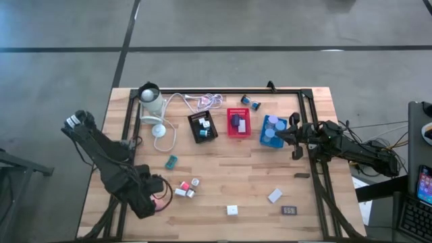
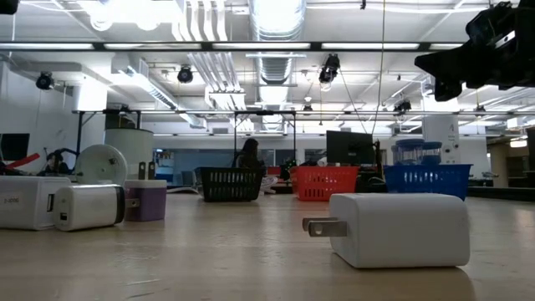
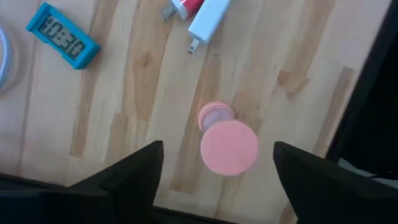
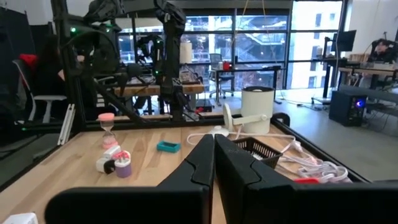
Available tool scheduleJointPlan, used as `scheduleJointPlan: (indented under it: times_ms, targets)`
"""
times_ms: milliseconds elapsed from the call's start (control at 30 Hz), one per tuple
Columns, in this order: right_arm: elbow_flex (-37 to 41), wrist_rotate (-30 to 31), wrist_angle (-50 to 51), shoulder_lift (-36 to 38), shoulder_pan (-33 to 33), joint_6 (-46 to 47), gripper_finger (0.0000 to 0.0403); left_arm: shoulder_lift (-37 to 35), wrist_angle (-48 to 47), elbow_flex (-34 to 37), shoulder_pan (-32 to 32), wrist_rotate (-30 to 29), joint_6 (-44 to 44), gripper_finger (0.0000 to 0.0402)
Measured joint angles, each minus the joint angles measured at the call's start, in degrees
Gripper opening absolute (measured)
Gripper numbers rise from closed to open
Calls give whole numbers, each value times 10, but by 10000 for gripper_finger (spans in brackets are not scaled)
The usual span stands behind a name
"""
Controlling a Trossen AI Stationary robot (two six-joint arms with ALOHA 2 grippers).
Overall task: Pick & Place Office items
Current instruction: Put the pink hourglass into the blue bin
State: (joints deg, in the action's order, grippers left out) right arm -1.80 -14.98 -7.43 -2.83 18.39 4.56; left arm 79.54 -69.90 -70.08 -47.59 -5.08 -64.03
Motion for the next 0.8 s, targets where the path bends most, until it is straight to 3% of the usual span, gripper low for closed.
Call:
scheduleJointPlan:
  times_ms: [300,800]
  targets:
    - [0,0,6,0,0,0,8,42,38,0,0,25,11,338]
    - [0,0,6,0,0,-2,8,77,24,1,0,54,58,335]
